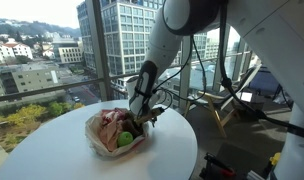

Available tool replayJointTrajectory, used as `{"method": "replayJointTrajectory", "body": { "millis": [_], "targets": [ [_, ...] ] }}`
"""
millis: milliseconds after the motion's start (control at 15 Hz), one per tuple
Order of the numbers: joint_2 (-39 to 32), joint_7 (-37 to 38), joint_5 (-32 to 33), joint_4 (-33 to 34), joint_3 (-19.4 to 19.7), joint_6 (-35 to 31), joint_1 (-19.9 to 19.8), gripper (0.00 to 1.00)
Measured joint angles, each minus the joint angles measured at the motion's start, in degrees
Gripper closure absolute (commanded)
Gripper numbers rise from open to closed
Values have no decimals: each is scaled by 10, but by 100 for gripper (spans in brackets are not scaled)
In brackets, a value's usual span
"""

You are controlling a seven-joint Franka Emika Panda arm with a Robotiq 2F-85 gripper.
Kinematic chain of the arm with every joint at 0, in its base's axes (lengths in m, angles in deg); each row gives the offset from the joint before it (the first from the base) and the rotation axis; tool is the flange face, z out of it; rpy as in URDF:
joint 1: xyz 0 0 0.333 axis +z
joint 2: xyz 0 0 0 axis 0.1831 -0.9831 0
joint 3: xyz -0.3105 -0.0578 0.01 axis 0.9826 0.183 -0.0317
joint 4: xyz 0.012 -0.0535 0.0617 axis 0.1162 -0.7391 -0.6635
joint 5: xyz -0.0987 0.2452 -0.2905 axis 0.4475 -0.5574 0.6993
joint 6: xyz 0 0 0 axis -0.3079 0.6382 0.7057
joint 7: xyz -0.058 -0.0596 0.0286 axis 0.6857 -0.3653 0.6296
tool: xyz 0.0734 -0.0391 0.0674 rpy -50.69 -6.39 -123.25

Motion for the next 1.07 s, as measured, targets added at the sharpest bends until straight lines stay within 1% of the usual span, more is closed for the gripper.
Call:
{"method": "replayJointTrajectory", "body": {
  "millis": [200,333,400,800,1067],
  "targets": [
    [3,0,0,0,14,18,27,80],
    [9,0,-1,0,18,54,41,96],
    [12,1,-5,3,18,83,48,99],
    [23,26,-10,45,17,285,76,100],
    [24,36,0,89,20,454,89,100]
  ]
}}
